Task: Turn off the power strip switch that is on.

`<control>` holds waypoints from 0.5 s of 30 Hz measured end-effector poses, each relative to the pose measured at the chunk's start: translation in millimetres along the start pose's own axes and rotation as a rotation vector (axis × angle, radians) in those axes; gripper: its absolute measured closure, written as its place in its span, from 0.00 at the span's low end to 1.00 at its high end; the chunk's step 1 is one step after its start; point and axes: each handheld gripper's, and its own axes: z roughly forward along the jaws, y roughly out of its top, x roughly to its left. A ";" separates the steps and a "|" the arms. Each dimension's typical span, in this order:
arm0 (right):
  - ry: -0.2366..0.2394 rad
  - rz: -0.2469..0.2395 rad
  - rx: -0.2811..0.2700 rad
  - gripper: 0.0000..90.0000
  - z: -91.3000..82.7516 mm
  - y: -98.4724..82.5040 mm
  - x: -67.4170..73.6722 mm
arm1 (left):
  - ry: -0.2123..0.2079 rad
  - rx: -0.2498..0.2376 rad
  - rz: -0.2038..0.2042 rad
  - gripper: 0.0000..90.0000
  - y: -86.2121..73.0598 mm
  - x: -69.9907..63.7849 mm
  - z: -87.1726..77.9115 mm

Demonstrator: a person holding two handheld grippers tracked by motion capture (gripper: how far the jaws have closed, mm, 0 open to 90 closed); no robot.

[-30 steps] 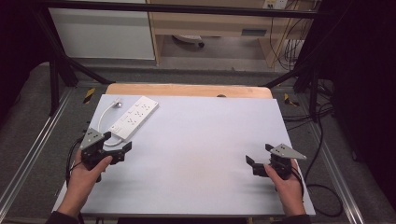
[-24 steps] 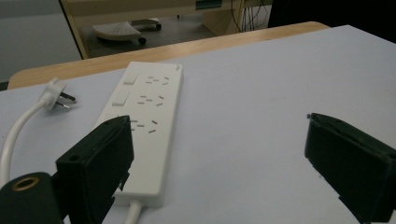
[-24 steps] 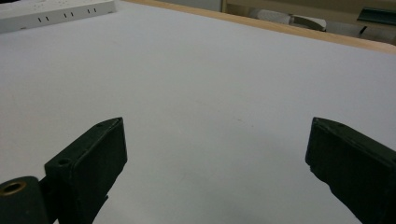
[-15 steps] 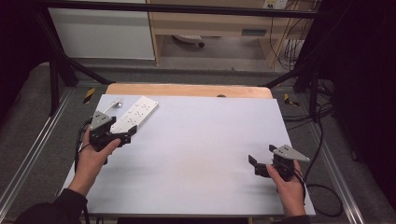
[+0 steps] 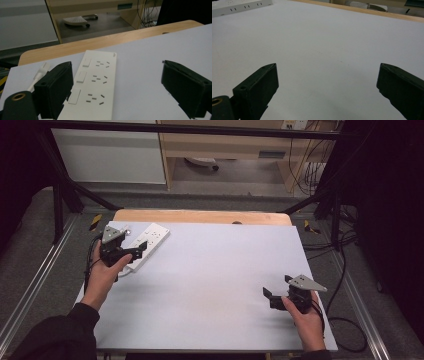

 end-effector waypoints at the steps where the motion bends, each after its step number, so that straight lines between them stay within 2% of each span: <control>1: -0.002 0.001 0.002 0.05 0.0 -0.1 0.2 | 0.000 0.004 -0.001 0.12 1.4 1.4 1.8; 7: 0.000 0.000 0.009 0.05 0.6 -0.3 0.8 | 0.018 -0.003 -0.009 0.12 8.4 9.7 8.7; 15: 0.006 -0.003 0.026 0.05 2.2 -1.0 0.9 | 0.030 0.011 -0.020 0.12 7.2 13.8 16.7</control>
